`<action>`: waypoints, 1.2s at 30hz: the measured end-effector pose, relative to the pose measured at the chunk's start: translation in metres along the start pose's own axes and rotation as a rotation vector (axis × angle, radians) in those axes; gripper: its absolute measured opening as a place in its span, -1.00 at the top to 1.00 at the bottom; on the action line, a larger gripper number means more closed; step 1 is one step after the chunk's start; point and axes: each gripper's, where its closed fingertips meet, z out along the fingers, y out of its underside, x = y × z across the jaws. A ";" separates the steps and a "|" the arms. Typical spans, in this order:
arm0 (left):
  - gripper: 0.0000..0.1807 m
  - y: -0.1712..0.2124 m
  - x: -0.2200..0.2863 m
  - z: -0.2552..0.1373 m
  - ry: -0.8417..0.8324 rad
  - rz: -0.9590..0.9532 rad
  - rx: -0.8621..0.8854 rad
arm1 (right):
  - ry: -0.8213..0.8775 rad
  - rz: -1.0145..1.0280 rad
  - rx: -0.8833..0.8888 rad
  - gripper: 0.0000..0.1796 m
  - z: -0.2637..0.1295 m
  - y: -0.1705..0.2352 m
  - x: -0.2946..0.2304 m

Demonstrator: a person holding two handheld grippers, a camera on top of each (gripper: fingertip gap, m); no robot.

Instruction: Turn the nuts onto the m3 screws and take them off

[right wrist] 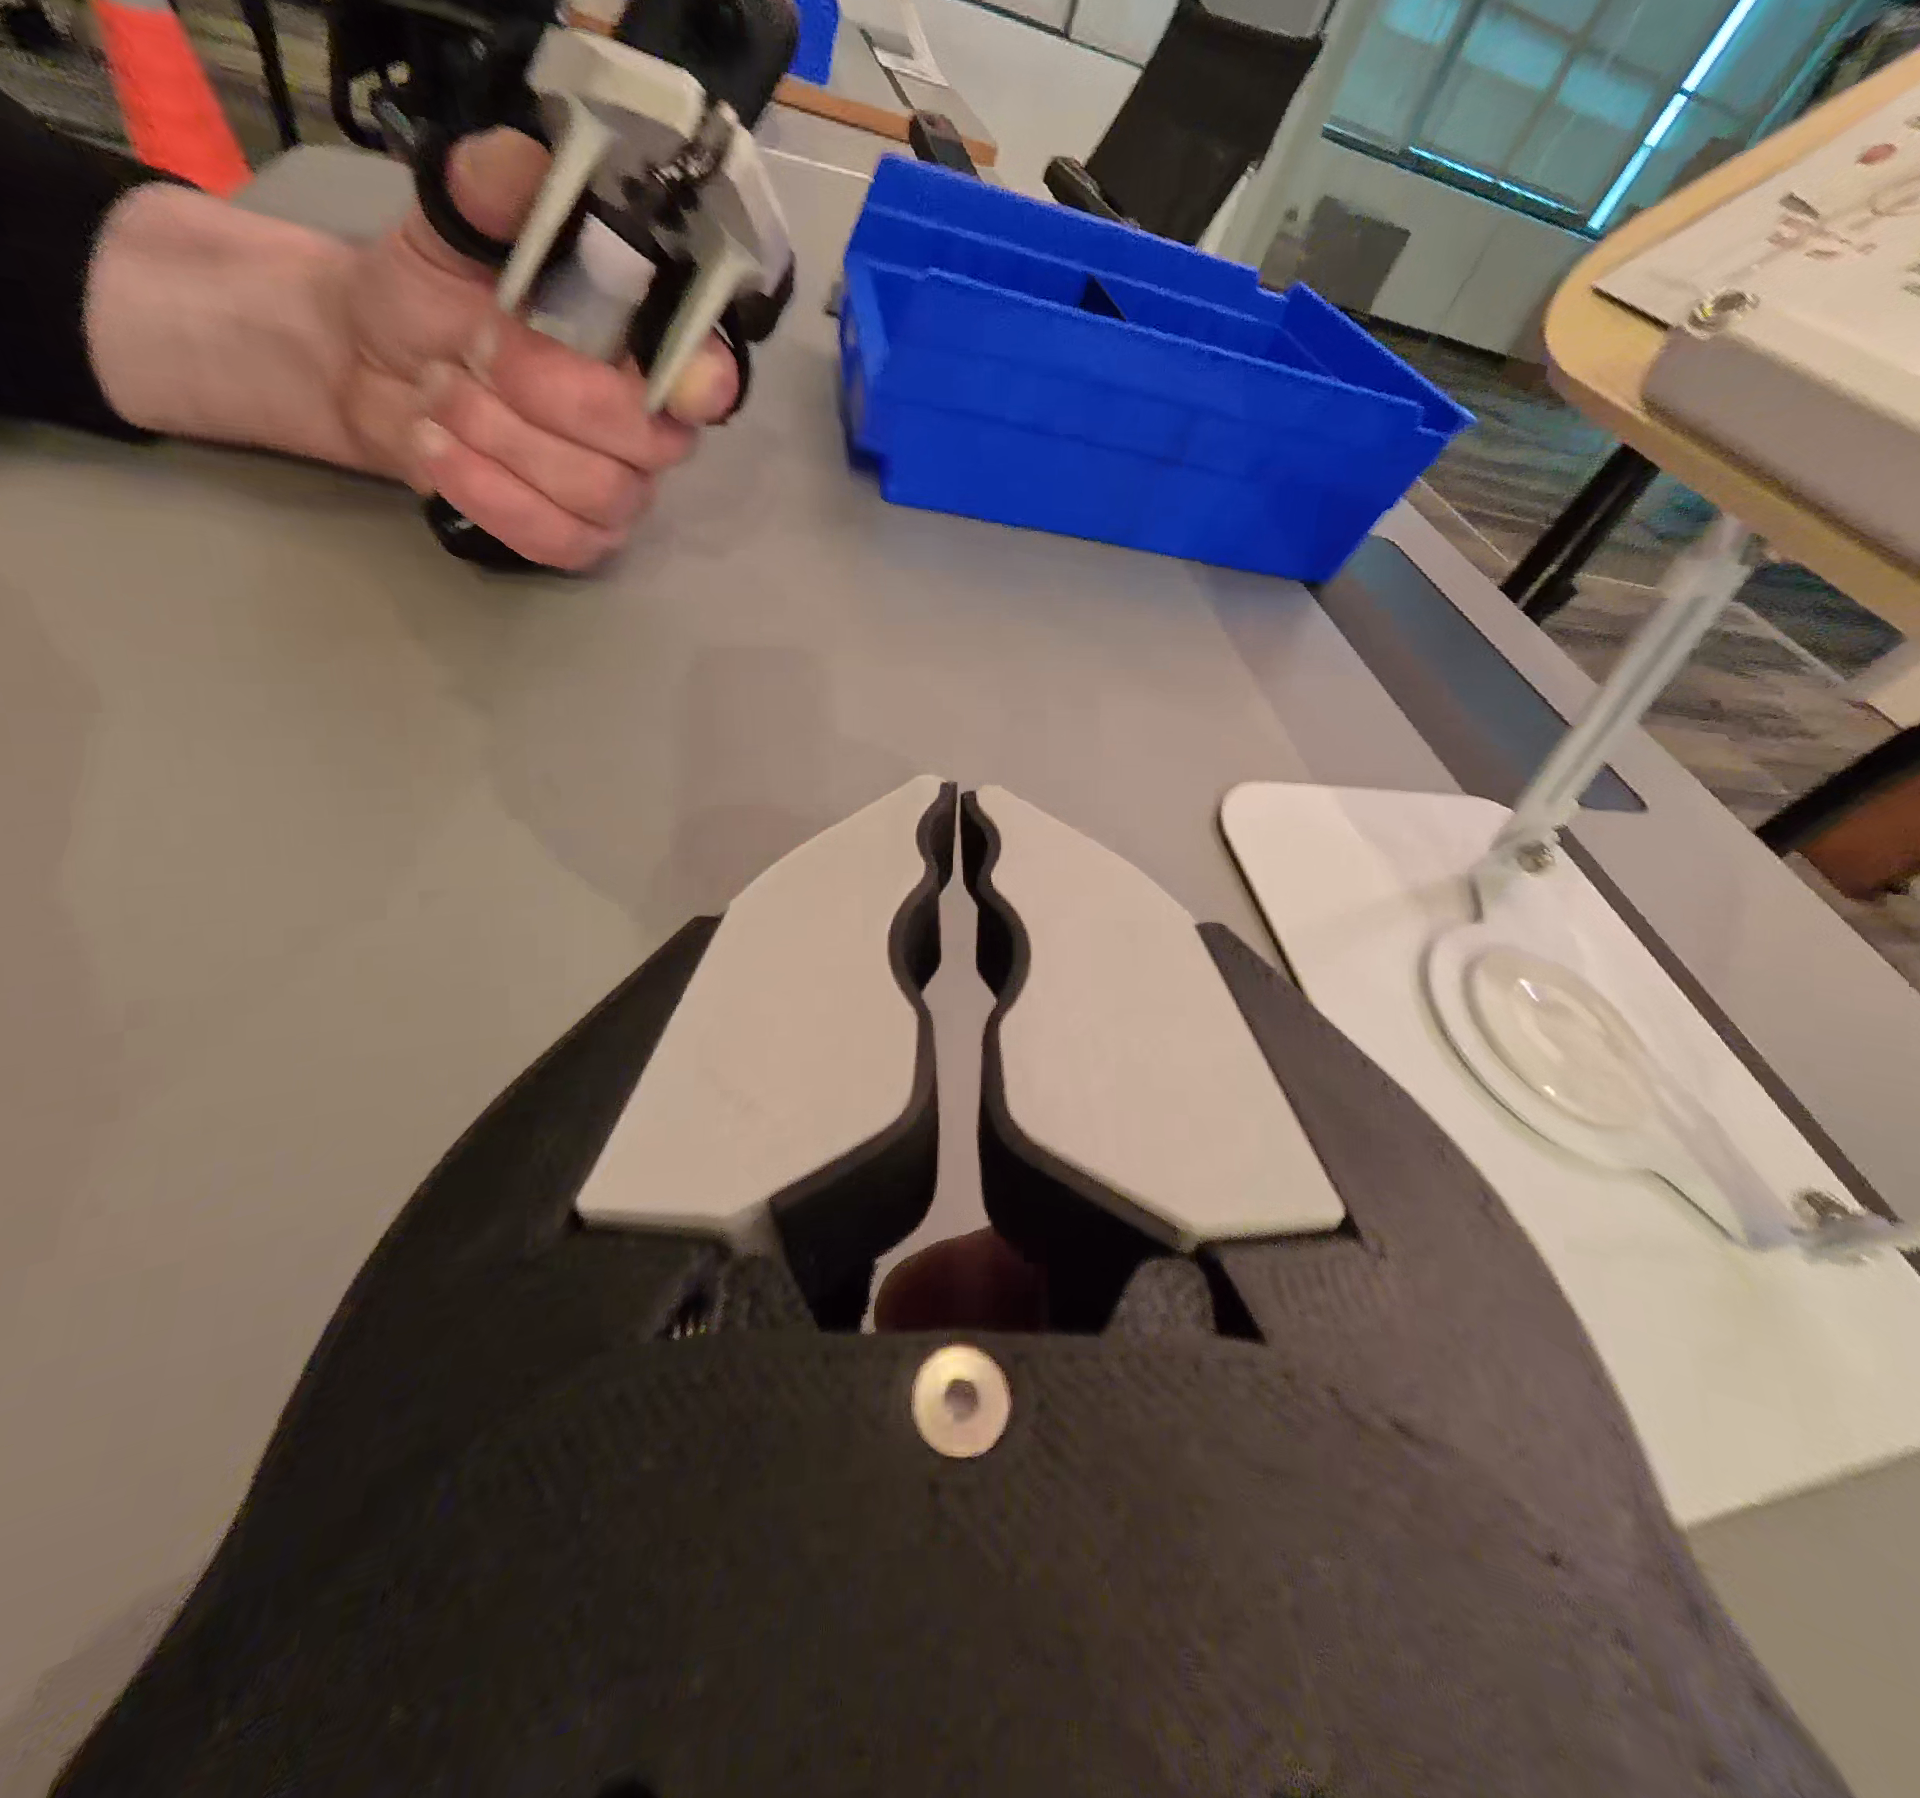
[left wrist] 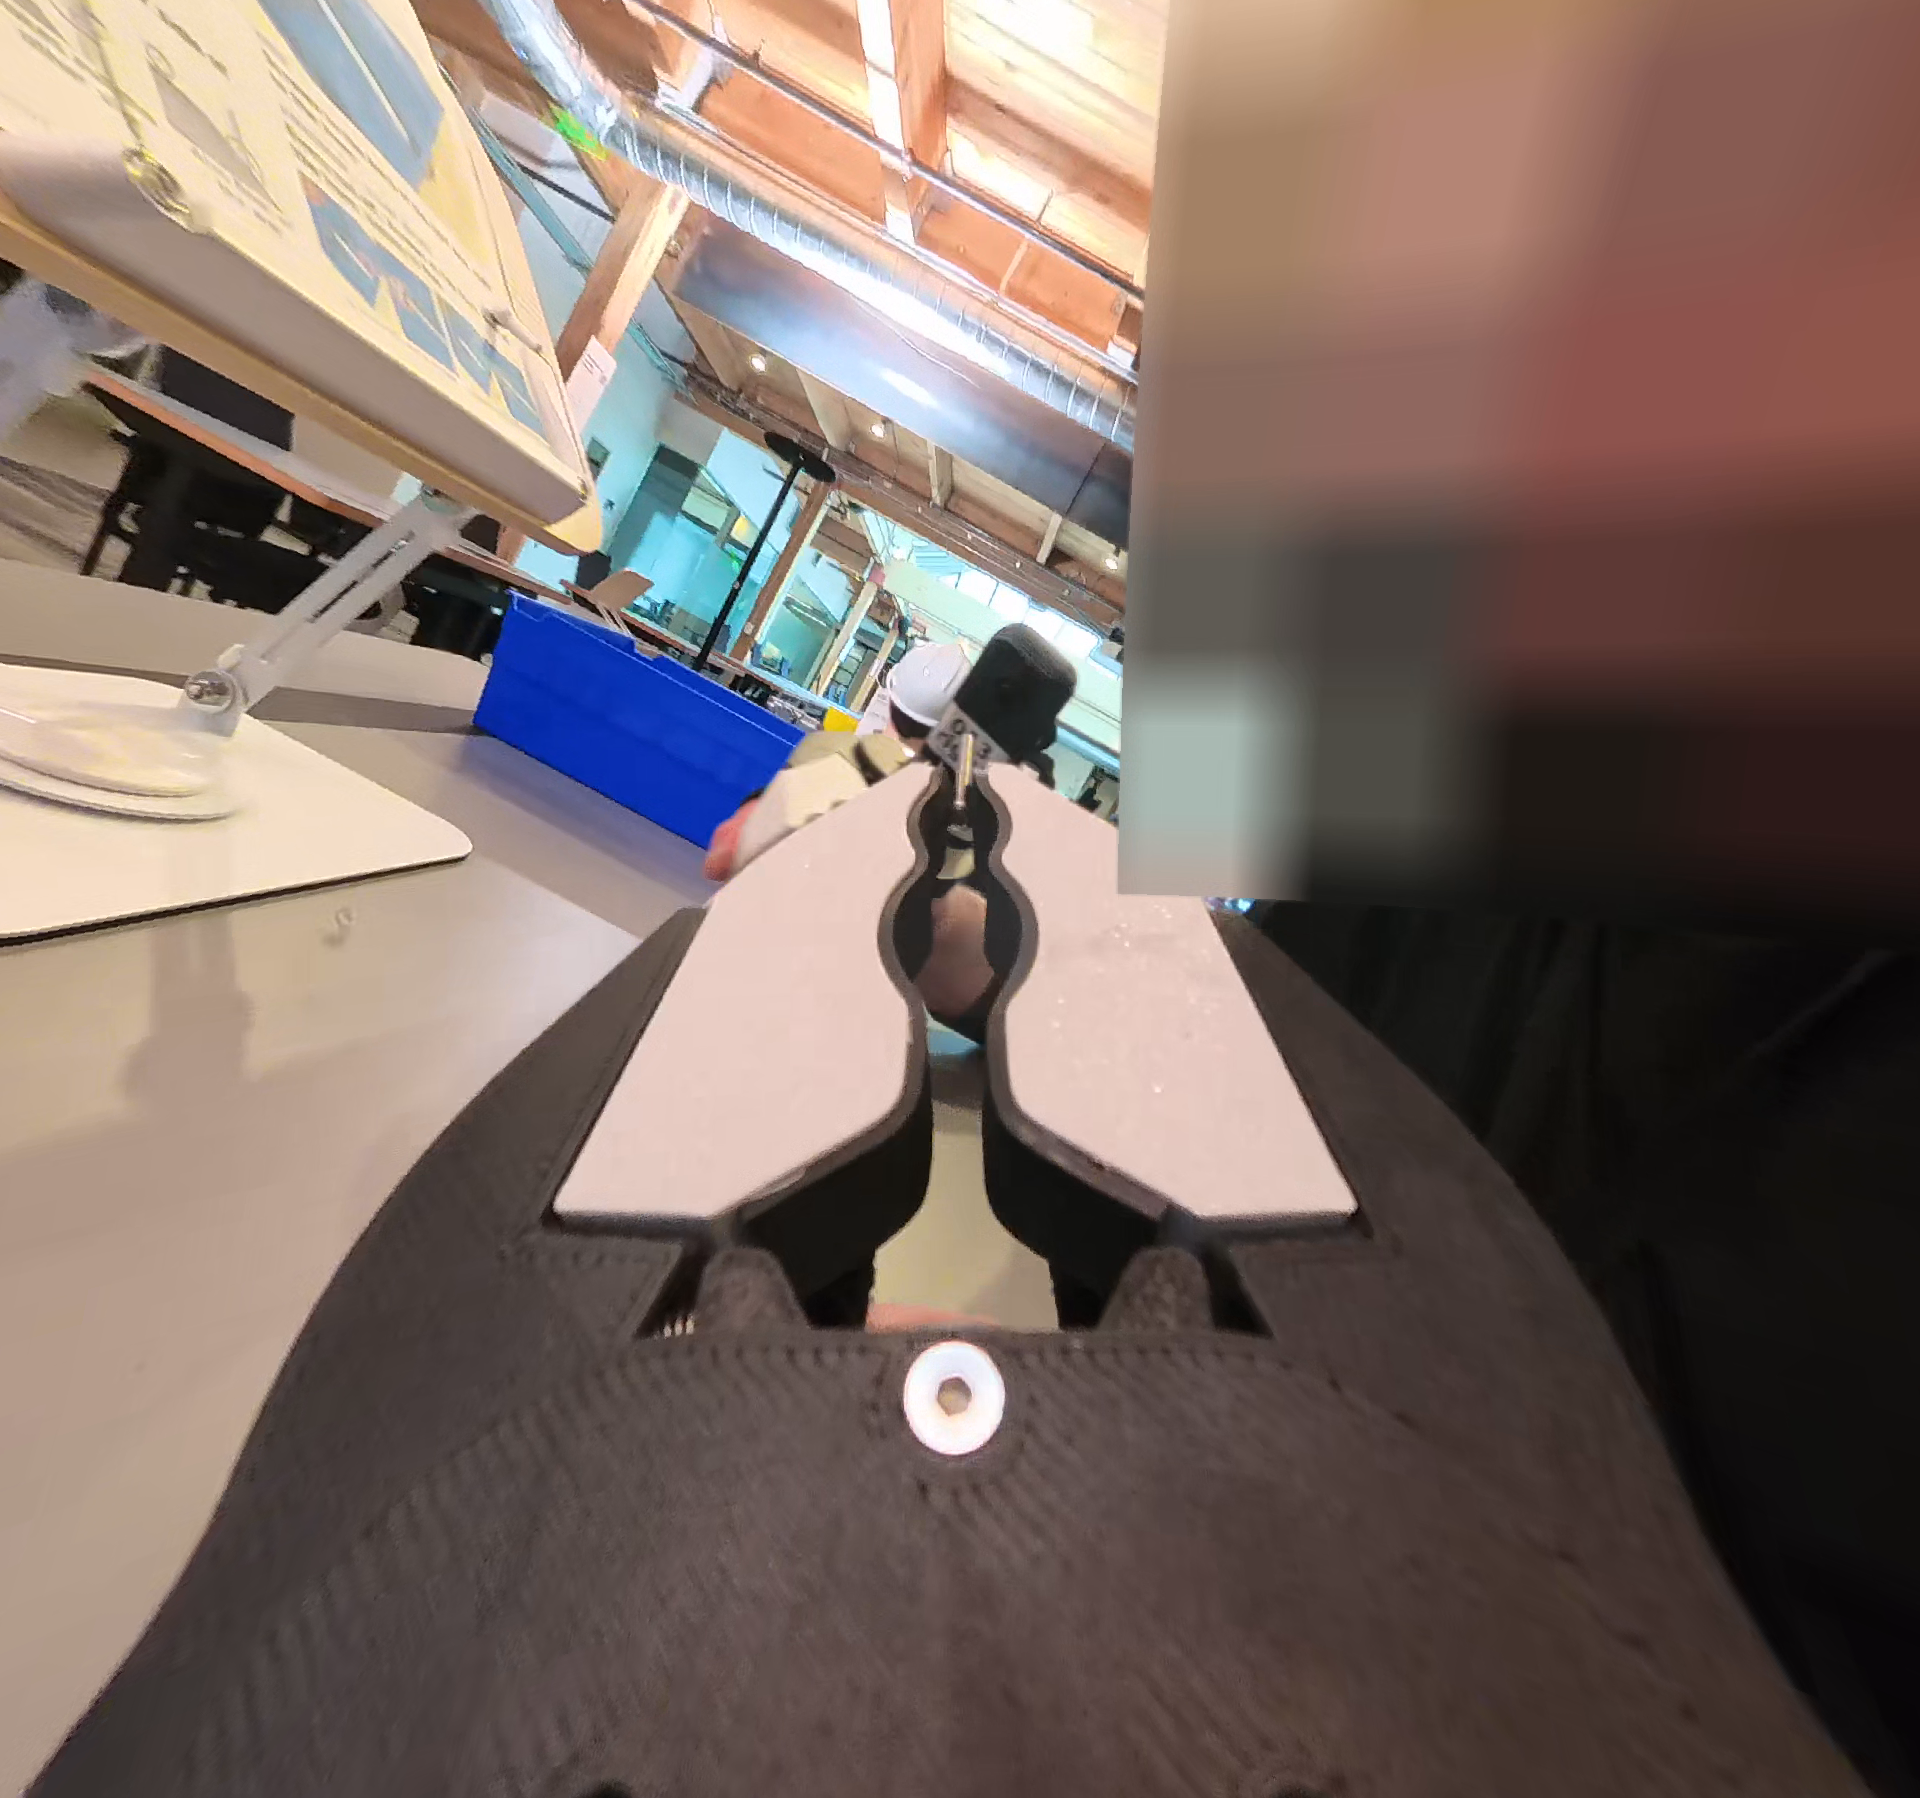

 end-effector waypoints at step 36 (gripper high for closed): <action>0.96 0.014 -0.021 0.023 0.013 -0.009 -0.080 | -0.012 0.152 -0.573 0.90 0.042 0.109 0.100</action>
